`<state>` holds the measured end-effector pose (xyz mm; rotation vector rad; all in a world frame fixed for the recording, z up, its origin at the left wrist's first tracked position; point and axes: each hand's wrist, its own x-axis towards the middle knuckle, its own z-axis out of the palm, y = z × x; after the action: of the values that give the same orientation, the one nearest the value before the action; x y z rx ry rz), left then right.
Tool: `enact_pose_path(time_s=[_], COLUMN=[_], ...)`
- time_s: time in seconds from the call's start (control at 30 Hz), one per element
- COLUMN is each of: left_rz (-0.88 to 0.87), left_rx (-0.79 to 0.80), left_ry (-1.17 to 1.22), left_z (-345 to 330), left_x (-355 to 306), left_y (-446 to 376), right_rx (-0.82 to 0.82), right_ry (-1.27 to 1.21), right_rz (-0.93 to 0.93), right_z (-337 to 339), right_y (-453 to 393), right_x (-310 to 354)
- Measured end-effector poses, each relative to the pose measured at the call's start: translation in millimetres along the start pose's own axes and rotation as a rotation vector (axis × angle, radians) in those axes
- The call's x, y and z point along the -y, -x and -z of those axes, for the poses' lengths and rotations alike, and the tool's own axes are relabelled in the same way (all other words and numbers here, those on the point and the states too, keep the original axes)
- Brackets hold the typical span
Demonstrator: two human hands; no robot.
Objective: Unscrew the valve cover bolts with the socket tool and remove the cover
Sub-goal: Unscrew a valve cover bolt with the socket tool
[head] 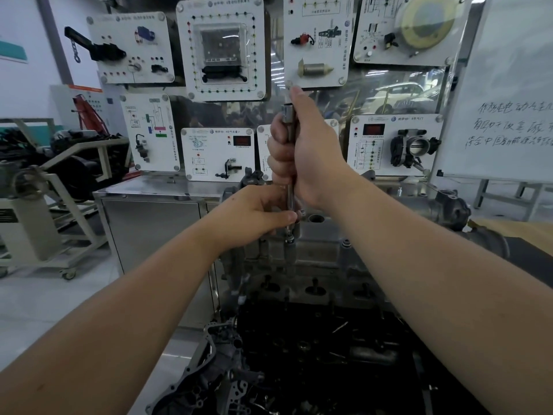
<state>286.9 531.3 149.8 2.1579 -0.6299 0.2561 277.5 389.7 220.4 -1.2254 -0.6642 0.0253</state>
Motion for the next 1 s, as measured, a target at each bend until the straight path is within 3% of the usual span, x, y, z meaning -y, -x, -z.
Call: enact_pose_path(time_s=[0.23,0.4,0.53,0.67,0.83,1.0], left_rz=[-0.031,-0.053,-0.028,0.010,-0.036,-0.027], left_rx=[-0.025,-0.028,-0.012,-0.002,-0.032,-0.041], left_ry=[-0.045,-0.085,-0.054,-0.033,-0.112,-0.111], left_z=[-1.1,-0.9,-0.5,2.1,-0.7,-0.8], left_x=[-2.7,-4.8,-2.7,-1.5,-3.5,-1.4], left_y=[0.6,-0.3,0.3,-0.4,0.3,0.2], right_rx=[-0.034,-0.241,-0.260,-0.124,-0.175,-0.169], right_ry=[0.138,0.636,0.922,0.931,0.901,0.969], right_rz=[0.092,0.407,0.443,0.332,0.405,0.364], right_z=[7.7,11.9,24.2,25.2,26.9,30.6], right_y=[-1.0,11.3,14.4,12.1,20.0,23.1], right_x=[-11.4,-32.4,-21.5,-11.9,-25.2,-23.9])
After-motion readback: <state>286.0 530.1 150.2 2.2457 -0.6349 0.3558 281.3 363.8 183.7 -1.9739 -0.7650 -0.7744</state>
